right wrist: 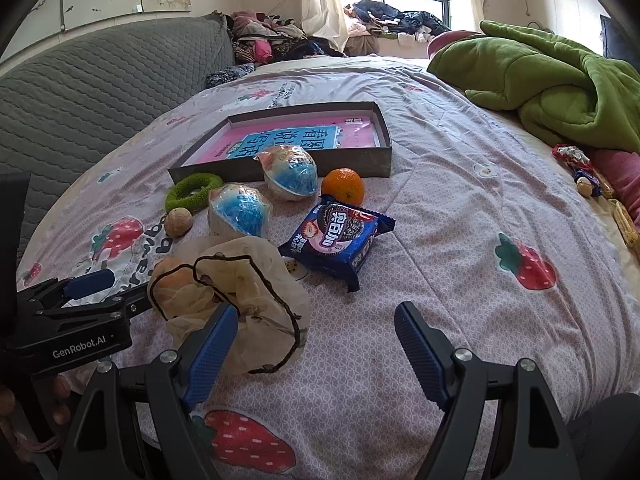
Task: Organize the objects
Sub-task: 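Reach the right gripper to the cream mesh bag while the left gripper reaches the mandarin orange, then close the right gripper on the mesh bag while the left gripper closes on the orange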
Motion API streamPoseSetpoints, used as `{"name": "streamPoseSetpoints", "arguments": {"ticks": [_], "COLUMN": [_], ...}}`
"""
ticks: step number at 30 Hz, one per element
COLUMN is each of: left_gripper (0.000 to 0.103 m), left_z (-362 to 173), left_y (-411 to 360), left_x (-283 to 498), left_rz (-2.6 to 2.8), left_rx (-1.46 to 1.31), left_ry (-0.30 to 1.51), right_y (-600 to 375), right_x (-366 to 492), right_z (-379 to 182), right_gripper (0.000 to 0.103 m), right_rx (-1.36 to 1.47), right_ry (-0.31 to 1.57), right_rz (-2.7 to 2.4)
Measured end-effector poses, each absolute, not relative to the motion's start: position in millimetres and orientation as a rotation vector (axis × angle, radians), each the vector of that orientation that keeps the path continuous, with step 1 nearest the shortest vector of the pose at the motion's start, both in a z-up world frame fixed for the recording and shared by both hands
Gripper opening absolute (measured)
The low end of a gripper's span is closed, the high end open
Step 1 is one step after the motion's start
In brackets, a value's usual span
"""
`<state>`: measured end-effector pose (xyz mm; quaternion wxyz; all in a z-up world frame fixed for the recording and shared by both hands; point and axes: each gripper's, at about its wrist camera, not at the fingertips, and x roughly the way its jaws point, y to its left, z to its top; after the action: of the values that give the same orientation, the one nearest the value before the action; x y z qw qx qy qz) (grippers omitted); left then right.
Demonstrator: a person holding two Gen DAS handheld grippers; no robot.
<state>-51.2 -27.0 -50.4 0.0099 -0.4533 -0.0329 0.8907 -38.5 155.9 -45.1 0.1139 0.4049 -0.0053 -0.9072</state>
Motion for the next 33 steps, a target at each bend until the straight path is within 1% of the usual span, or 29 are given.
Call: {"name": "streamPoseSetpoints", "arguments": {"ticks": [6,9,11,12,13,14,15,17,20,24,28,30,32,33], "left_gripper": [0.08,0.08,0.08,0.08,0.08,0.08,0.08,0.08,0.08,0.08,0.08,0.077,0.065,0.062], "left_z": [-56.4,-59.4,-61.7,-62.6,-63.6,-64.2,-64.6,-64.9,-65.2,-66.3,-68.3,-68.5,-69.1,-69.7], "left_y": [-24.3,-21.2,-18.5,-17.3,-16.1,-15.0,-14.0,-12.0,-11.2,-12.7,-11.7,-12.1,-9.5,-9.8], "left_x": [-62.5,-66.8,-69.5,-70.7,-72.3,-73.7,-74.6,-76.9,-77.8,-77.8,-78.5,-78.2,-78.4,-78.1], "left_rz": [2.742,2.717,2.704,2.694,2.681,2.669,2.662,2.655,2.645,2.628,2.663,2.672,2.682,2.685], "left_rx": [-1.401,-1.395,-1.403,-1.4,-1.401,-1.397,-1.388,-1.382,-1.363,-1.353,-1.357,-1.36,-1.363,-1.365], "left_ry": [-0.112,-0.112,-0.101,-0.105,-0.113,-0.121,-0.125,-0.127,-0.137,-0.161,-0.101,-0.088,-0.05,-0.045], "right_y": [150.3,145.9,143.3,142.1,140.5,138.8,137.6,137.1,138.6,140.7,140.1,139.4,138.9,139.1], "right_x": [-45.7,-49.9,-51.7,-52.4,-53.2,-53.7,-53.8,-53.5,-53.6,-52.8,-52.3,-52.5,-52.4,-52.5], "right_z": [-51.5,-57.6,-61.1,-62.8,-64.7,-66.9,-68.2,-69.3,-69.7,-69.8,-70.1,-69.9,-70.0,-70.1], "right_gripper": [0.08,0.071,0.061,0.06,0.056,0.051,0.049,0.039,0.032,0.029,0.029,0.029,0.028,0.028], "right_rx": [1.203,1.229,1.241,1.244,1.252,1.26,1.259,1.253,1.235,1.227,1.222,1.218,1.216,1.216], "right_ry": [-0.006,0.011,0.02,0.023,0.03,0.033,0.031,0.013,-0.012,-0.039,-0.043,-0.035,-0.031,-0.032], "right_rz": [-2.642,-2.623,-2.609,-2.598,-2.588,-2.578,-2.565,-2.547,-2.529,-2.516,-2.504,-2.504,-2.504,-2.504]}}
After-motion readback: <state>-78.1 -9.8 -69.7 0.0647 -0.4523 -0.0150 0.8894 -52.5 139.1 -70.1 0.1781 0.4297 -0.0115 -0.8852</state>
